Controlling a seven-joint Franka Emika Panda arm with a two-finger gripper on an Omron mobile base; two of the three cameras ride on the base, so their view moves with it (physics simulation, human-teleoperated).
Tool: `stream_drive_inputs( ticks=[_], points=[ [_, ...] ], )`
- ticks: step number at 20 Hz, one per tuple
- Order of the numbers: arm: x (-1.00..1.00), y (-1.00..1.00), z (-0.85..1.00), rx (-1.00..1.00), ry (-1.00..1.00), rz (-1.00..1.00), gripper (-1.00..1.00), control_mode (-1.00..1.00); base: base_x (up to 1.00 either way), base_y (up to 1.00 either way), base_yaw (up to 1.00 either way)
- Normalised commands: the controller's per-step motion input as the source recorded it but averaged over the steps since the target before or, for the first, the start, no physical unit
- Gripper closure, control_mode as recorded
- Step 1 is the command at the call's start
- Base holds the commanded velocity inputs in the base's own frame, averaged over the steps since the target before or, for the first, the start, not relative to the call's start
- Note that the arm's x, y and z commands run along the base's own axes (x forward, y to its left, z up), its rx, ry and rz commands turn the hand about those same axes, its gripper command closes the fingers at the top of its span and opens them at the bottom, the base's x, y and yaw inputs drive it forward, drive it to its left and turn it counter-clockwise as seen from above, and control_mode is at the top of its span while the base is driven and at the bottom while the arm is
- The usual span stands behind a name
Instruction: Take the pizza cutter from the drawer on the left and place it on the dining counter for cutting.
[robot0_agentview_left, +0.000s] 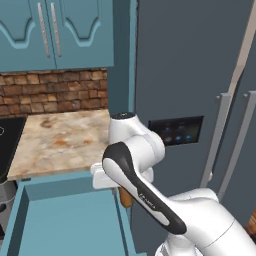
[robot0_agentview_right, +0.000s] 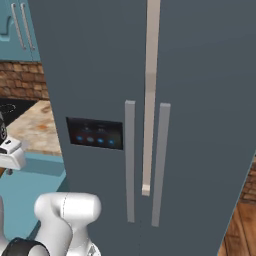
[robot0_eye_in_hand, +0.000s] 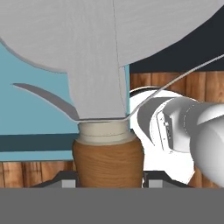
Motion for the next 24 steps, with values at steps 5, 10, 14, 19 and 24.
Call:
stream_drive_inputs(
  ticks=[5,10,14,19,24],
  points=[
    [0.00,0.00,0.00,0.00,0.00,0.00,1.00,1.00,-0.88,-0.32,0.01],
    [0.00,0.00,0.00,0.00,0.00,0.00,1.00,1.00,-0.97,-0.43,0.10],
    [0.00,0.00,0.00,0.00,0.00,0.00,1.00,1.00,-0.08,-0.41,0.57],
    [0.00,0.00,0.00,0.00,0.00,0.00,1.00,1.00,0.04,-0.14,0.95],
    [0.00,0.00,0.00,0.00,0.00,0.00,1.00,1.00,-0.05,0.00,1.00]
  ],
)
